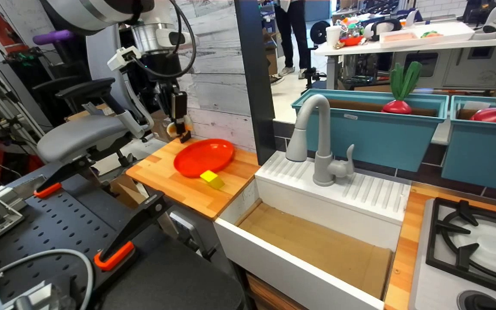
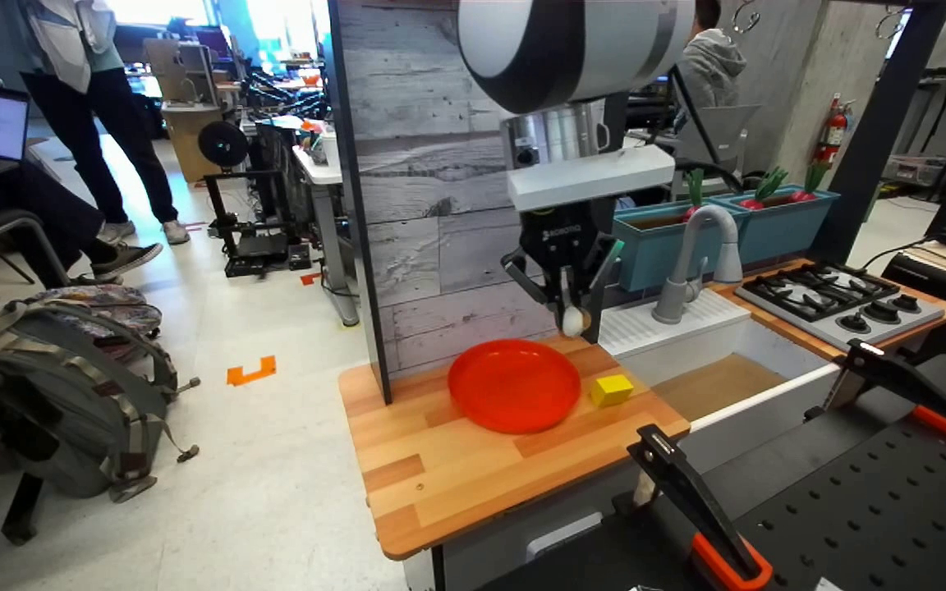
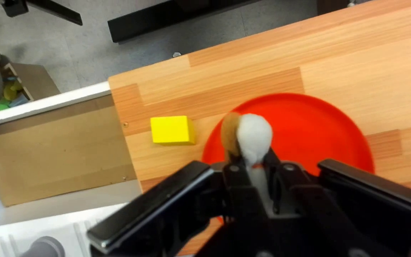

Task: Move the teddy bear to the right

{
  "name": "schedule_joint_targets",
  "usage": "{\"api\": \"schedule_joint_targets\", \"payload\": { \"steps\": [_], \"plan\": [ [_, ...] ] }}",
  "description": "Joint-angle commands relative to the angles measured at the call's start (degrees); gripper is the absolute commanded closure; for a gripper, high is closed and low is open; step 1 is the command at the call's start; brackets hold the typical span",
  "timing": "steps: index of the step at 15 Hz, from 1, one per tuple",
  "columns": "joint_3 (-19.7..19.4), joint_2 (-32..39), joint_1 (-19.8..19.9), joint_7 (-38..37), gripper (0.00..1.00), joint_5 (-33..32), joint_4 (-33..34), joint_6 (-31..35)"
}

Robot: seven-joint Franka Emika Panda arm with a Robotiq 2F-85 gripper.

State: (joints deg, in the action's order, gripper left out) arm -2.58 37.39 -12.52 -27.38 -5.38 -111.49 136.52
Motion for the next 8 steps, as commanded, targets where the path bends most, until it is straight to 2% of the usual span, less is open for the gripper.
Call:
{"api": "schedule_joint_targets", "payload": {
  "steps": [1, 4, 8],
  "plan": [
    [-0.7, 0.4, 4.6, 2.2, 0.96, 4.3, -1.7, 3.8],
    [-0.6, 3.0, 8.3, 3.6, 0.96, 8.0, 0.4, 5.0],
    [-0.1, 7.4, 11.0, 3.7, 0.96, 12.3, 4.7, 6.4]
  ]
}}
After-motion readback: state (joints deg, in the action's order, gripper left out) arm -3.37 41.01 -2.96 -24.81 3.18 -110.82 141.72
